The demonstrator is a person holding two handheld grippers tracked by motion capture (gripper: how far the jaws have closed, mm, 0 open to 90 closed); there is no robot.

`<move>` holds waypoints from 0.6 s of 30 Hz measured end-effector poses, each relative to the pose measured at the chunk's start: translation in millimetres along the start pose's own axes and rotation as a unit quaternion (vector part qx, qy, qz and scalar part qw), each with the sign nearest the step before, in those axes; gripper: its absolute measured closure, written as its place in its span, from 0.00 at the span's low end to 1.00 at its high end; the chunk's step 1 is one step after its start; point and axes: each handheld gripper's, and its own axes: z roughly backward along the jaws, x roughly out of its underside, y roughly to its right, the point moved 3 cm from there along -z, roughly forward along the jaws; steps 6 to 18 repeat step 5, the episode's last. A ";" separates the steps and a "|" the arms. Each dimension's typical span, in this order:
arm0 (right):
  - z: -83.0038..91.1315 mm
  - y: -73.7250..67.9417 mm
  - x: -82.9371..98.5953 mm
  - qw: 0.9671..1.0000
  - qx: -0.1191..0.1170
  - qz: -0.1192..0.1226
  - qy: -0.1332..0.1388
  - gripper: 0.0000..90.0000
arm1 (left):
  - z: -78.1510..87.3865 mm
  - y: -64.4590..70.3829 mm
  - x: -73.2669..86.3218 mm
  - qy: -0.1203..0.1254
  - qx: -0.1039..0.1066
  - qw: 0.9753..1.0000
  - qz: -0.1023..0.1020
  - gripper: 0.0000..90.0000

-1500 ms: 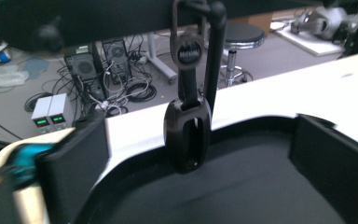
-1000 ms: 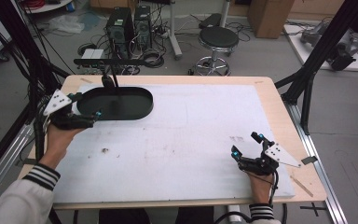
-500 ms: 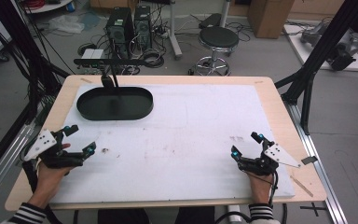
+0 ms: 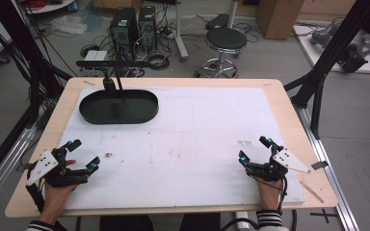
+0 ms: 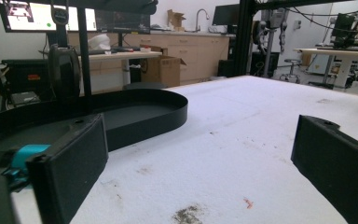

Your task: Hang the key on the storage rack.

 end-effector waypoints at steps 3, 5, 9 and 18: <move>-0.1 0.2 0.0 1.000 0.000 0.000 0.000 0.02 | 0.6 0.0 -0.1 0.005 -0.004 1.000 0.000 0.05; -0.4 0.4 -0.2 1.000 0.001 -0.003 -0.001 0.02 | 0.9 0.5 -0.1 0.006 -0.005 1.000 -0.002 0.05; -0.4 0.4 -0.2 1.000 0.001 -0.003 -0.001 0.02 | 0.9 0.5 -0.1 0.006 -0.005 1.000 -0.002 0.05; -0.4 0.4 -0.2 1.000 0.001 -0.003 -0.001 0.02 | 0.9 0.5 -0.1 0.006 -0.005 1.000 -0.002 0.05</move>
